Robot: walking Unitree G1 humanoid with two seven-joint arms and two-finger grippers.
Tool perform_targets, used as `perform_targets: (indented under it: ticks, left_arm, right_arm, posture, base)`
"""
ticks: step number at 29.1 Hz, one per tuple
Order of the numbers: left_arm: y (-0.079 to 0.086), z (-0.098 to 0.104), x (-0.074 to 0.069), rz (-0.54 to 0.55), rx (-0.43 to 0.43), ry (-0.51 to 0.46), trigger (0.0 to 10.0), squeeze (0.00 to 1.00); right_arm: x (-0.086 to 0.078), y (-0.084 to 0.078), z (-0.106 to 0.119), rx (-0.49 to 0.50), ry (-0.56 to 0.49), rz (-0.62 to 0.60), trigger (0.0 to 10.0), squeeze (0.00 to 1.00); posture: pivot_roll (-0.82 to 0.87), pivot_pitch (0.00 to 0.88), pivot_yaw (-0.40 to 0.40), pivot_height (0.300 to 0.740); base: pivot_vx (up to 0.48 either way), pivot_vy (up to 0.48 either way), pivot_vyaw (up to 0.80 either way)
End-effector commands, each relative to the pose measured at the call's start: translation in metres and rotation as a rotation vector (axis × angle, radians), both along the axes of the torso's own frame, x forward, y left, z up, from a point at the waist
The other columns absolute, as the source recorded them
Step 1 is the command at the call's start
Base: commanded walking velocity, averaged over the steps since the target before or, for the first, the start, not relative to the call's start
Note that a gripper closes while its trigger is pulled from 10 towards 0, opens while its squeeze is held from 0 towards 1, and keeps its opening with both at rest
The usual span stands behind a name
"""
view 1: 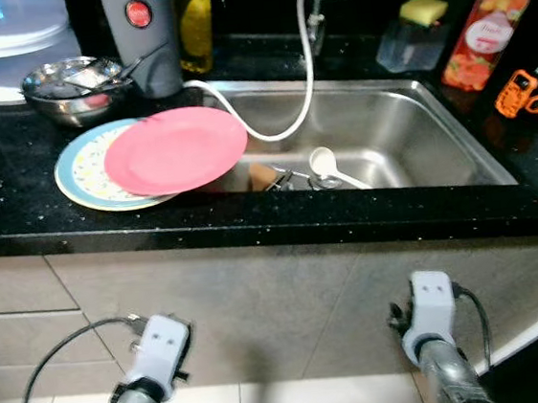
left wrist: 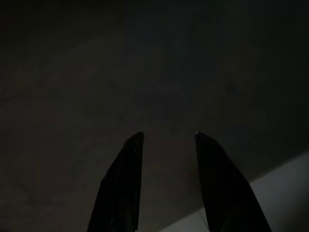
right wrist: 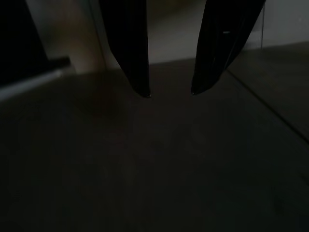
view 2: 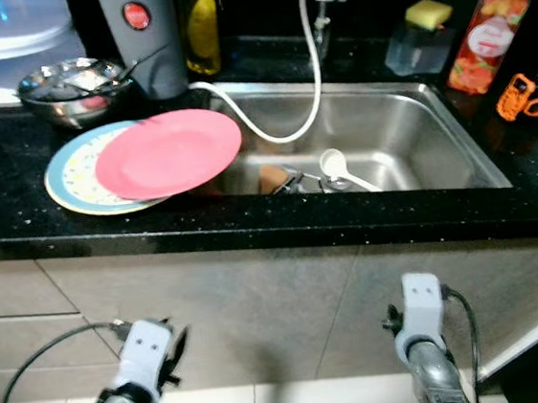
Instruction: Kitchen organization
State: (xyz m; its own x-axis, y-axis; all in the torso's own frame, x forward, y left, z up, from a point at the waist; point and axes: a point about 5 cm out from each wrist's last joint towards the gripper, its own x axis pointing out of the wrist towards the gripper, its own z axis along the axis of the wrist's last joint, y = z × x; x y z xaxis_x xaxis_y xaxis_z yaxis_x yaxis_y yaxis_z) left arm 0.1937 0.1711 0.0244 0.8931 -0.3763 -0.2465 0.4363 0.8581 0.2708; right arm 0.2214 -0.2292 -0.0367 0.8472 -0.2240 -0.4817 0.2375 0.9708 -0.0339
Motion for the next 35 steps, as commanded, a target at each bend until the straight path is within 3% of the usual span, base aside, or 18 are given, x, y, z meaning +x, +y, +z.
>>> perform_targets:
  ticks: [1,2,4,5,6,10,14,17,21,24,27,28,29,30,32,33,35]
  left_arm:
    - [-0.011,0.008,-0.013,-0.163,0.036,0.023,10.0,0.00]
    - [-0.014,0.011,-0.018,-0.242,0.066,0.021,10.0,0.00]
    - [-0.014,0.011,-0.018,-0.242,0.066,0.021,10.0,0.00]
    - [-0.027,0.031,-0.014,-0.388,0.105,-0.010,10.0,0.00]
    - [-0.033,0.043,-0.006,-0.429,0.112,-0.036,10.0,0.00]
    - [-0.041,0.060,0.002,-0.468,0.135,-0.056,10.0,0.00]
    - [-0.050,0.096,0.029,-0.528,0.251,-0.215,10.0,0.00]
    - [-0.054,0.126,0.045,-0.511,0.285,-0.354,10.0,0.00]
    - [-0.058,0.164,0.063,-0.474,0.347,-0.524,10.0,0.00]
    - [-0.060,0.179,0.068,-0.452,0.348,-0.583,10.0,0.00]
    - [-0.061,0.213,0.076,-0.381,0.306,-0.705,10.0,0.00]
    - [-0.061,0.213,0.076,-0.381,0.306,-0.705,10.0,0.00]
    - [-0.056,0.228,0.079,-0.310,0.274,-0.761,10.0,0.00]
    - [-0.056,0.228,0.079,-0.310,0.274,-0.761,10.0,0.00]
    - [-0.040,0.255,0.085,-0.127,0.155,-0.833,10.0,0.00]
    - [-0.040,0.255,0.085,-0.127,0.155,-0.833,10.0,0.00]
    - [-0.021,0.263,0.091,0.041,0.010,-0.821,10.0,0.00]
  right_arm:
    - [-0.012,-0.021,0.002,0.005,-0.017,-0.157,10.0,0.00]
    - [-0.020,-0.034,0.003,0.019,-0.018,-0.268,10.0,0.00]
    - [-0.020,-0.034,0.003,0.019,-0.018,-0.268,10.0,0.00]
    - [-0.034,-0.071,0.008,0.019,-0.018,-0.555,10.0,0.00]
    - [-0.035,-0.085,0.013,-0.008,-0.028,-0.634,10.0,0.00]
    - [-0.033,-0.098,0.022,-0.049,-0.049,-0.694,10.0,0.00]
    - [-0.004,-0.117,0.069,-0.186,-0.235,-0.680,10.0,0.00]
    - [0.011,-0.124,0.102,-0.215,-0.359,-0.708,10.0,0.00]
    - [0.029,-0.128,0.148,-0.328,-0.503,-0.758,10.0,0.00]
    - [0.034,-0.128,0.163,-0.354,-0.552,-0.772,10.0,0.00]
    - [0.047,-0.121,0.202,-0.406,-0.687,-0.745,10.0,0.00]
    - [0.047,-0.121,0.202,-0.406,-0.687,-0.745,10.0,0.00]
    - [0.054,-0.115,0.226,-0.418,-0.775,-0.707,10.0,0.00]
    - [0.054,-0.115,0.226,-0.418,-0.775,-0.707,10.0,0.00]
    - [0.068,-0.095,0.278,-0.460,-0.943,-0.595,10.0,0.00]
    - [0.068,-0.095,0.278,-0.460,-0.943,-0.595,10.0,0.00]
    - [0.082,-0.069,0.311,-0.430,-1.053,-0.429,10.0,0.00]
  posture:
    - [0.19,0.000,-0.106,0.740]
    - [0.19,0.000,-0.106,0.740]
    - [0.19,0.000,-0.106,0.740]
    - [0.17,0.000,-0.087,0.740]
    - [0.17,0.000,-0.087,0.740]
    - [0.16,0.000,-0.075,0.740]
    - [0.14,0.000,-0.051,0.740]
    - [0.15,0.000,-0.049,0.740]
    - [0.15,0.000,-0.051,0.740]
    - [0.15,0.000,-0.053,0.740]
    - [0.16,0.000,-0.049,0.740]
    - [0.16,0.000,-0.049,0.740]
    - [0.16,0.000,-0.048,0.740]
    - [0.16,0.000,-0.048,0.740]
    - [0.15,0.000,-0.046,0.740]
    - [0.15,0.000,-0.046,0.740]
    - [0.15,0.000,-0.041,0.740]
  base:
    - [0.000,0.000,0.00]
    - [0.000,0.000,0.00]
    - [0.000,0.000,0.00]
    - [0.000,0.000,0.00]
    - [0.000,0.000,0.00]
    - [0.000,0.000,0.00]
    - [0.000,0.000,0.00]
    - [0.000,0.000,0.00]
    - [0.000,0.000,0.00]
    - [0.000,0.000,0.00]
    - [0.000,0.000,0.00]
    - [0.000,0.000,0.00]
    - [0.000,0.000,0.00]
    - [0.000,0.000,0.00]
    - [0.000,0.000,0.00]
    - [0.000,0.000,0.00]
    - [0.000,0.000,0.00]
